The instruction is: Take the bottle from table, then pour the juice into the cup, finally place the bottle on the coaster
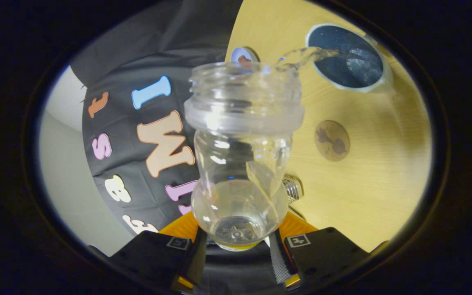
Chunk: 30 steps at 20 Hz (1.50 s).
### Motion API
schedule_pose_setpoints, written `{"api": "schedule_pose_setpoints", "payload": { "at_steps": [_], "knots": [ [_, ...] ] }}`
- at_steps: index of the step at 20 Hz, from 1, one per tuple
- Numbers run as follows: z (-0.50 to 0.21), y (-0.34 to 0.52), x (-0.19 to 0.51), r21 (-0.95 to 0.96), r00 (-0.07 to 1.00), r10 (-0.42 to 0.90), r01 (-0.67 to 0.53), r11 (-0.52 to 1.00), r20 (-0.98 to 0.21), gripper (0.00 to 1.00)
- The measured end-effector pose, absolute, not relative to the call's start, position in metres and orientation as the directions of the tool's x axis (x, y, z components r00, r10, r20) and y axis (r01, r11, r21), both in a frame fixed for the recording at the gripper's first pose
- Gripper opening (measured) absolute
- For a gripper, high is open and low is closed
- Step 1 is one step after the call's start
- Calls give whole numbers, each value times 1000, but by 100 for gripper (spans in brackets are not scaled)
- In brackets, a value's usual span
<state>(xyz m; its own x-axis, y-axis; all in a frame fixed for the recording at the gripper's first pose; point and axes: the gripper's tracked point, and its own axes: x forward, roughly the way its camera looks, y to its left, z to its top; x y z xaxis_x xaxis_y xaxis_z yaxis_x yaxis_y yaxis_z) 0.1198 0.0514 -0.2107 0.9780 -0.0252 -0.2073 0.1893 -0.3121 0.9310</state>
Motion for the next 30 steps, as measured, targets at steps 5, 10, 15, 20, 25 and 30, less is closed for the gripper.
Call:
{"api": "schedule_pose_setpoints", "payload": {
  "at_steps": [5, 10, 15, 20, 25, 30],
  "knots": [
    [-209, 51, 121, 930, 978, -27, 188, -317, -207, 71],
    [-206, 50, 121, 927, 978, -31, 184, -326, -205, 71],
    [-207, 49, 121, 922, 977, -33, 188, -339, -211, 70],
    [-207, 46, 121, 916, 976, -37, 189, -353, -215, 70],
    [-204, 41, 121, 906, 975, -52, 182, -382, -217, 70],
    [-204, 39, 121, 899, 975, -58, 173, -402, -214, 70]
  ]
}}
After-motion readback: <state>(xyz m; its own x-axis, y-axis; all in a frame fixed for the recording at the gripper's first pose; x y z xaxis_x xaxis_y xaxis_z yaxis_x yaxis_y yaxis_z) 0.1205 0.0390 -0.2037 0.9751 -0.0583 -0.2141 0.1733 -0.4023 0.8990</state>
